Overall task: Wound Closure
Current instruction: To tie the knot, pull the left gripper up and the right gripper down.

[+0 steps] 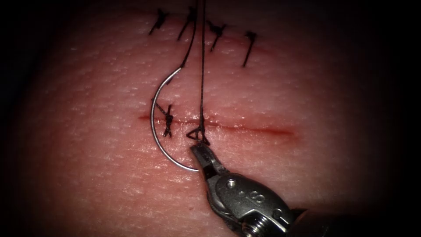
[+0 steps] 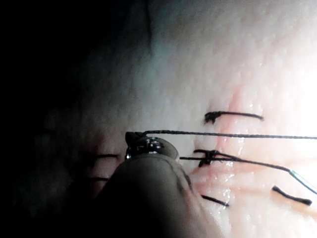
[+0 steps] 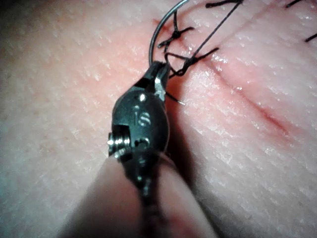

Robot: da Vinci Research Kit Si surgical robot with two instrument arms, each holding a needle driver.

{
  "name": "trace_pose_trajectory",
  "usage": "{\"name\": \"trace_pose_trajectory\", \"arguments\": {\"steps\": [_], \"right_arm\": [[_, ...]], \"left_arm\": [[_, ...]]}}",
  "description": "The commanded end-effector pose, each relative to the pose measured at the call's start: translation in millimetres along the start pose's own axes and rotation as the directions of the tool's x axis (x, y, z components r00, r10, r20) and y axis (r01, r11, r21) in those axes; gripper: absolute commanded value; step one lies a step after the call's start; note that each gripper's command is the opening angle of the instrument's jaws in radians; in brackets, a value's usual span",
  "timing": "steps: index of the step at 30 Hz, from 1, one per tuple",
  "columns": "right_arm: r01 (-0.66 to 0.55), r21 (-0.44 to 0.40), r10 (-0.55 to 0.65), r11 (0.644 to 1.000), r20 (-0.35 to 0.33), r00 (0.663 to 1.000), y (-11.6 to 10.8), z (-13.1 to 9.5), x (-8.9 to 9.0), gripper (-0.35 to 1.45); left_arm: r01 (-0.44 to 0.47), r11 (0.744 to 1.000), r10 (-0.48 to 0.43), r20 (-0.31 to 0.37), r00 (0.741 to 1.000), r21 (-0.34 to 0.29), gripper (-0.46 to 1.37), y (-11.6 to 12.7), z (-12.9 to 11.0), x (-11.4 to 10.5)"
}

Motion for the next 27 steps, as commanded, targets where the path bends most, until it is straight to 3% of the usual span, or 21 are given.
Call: {"name": "trace_pose_trajectory", "arguments": {"steps": [1, 6, 13, 21, 27], "right_arm": [[-0.011, 0.001, 0.011, 1.0, 0.0, 1.0, -0.1, -0.1, -0.1, -0.35], [-0.031, 0.01, 0.031, 0.999, 0.005, 1.0, -0.4, -0.9, -0.6, -0.35], [-0.028, 0.017, 0.028, 0.999, 0.007, 1.0, -0.8, -1.5, -0.8, -0.35], [-0.06, 0.022, 0.06, 0.998, 0.017, 0.998, -0.5, -1.9, -1.1, -0.35], [-0.067, 0.021, 0.066, 0.998, 0.027, 0.997, -0.6, -2.5, -1.7, -0.35]], "left_arm": [[-0.004, 1.0, 0.004, 0.01, 1.0, 0.003, -0.35, 0.0, 0.3, 0.2], [-0.013, 0.999, 0.014, -0.017, 1.0, 0.034, -0.35, -0.6, 0.6, 1.2], [-0.006, 0.999, 0.007, -0.021, 1.0, 0.041, -0.35, -4.0, 1.0, 3.3], [-0.033, 0.999, 0.033, -0.016, 0.999, 0.04, -0.35, -4.4, 4.2, 6.1], [-0.047, 0.998, 0.047, -0.011, 0.999, 0.035, -0.35, -6.8, 6.3, 8.7]]}}
